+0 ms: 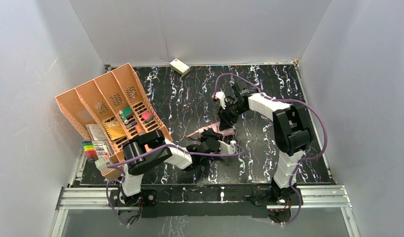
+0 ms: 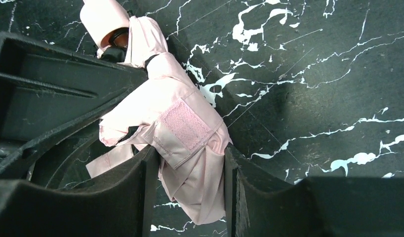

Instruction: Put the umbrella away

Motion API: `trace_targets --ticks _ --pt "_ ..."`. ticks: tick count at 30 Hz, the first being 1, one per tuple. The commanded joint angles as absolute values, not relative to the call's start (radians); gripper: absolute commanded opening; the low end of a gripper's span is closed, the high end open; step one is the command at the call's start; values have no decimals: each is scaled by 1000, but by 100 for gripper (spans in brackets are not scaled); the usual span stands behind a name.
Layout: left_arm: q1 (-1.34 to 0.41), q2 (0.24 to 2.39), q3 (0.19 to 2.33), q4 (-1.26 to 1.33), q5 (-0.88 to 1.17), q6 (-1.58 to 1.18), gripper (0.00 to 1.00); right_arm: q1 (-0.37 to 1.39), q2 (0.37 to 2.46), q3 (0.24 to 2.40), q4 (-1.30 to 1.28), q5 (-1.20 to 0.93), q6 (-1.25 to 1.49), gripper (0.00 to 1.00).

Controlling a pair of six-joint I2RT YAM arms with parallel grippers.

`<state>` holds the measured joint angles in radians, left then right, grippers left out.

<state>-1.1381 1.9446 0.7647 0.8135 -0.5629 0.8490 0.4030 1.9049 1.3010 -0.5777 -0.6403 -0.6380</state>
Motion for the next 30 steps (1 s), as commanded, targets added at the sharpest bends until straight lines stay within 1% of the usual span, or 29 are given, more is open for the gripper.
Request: trace_targets --ticks 1,2,3,6,8,12,16,18,20,22,25,30 --pt "-1131 1916 720 515 -480 721 45 439 1906 1193 -490 -400 -616 43" --pt "-1131 1896 725 499 -472 702 53 443 1897 1178 -476 -380 -608 42" --pt "-1131 1873 728 484 -465 683 58 448 1890 1165 -461 -360 -600 41" --pt "-1131 1790 735 422 -443 614 69 460 1864 1115 -405 -311 -572 39" --pt "-1131 1727 733 380 -421 569 73 466 1847 1082 -367 -285 -557 39" --pt "-1131 1577 730 263 -368 447 74 477 1822 1032 -321 -250 -538 37" --pt "-1114 1384 682 211 -305 340 75 494 1783 975 -266 -222 -524 36" --pt "-1068 1308 673 188 -262 286 79 505 1762 942 -235 -202 -516 36" --pt "-969 1256 683 160 -147 225 80 517 1735 900 -196 -184 -511 36" --pt "-865 1249 707 147 -22 193 81 530 1710 860 -163 -171 -505 35" --pt "-752 1287 757 152 148 212 82 550 1671 800 -112 -161 -491 35" --pt "-597 1460 900 120 420 250 84 607 1602 689 -12 -78 -473 34"
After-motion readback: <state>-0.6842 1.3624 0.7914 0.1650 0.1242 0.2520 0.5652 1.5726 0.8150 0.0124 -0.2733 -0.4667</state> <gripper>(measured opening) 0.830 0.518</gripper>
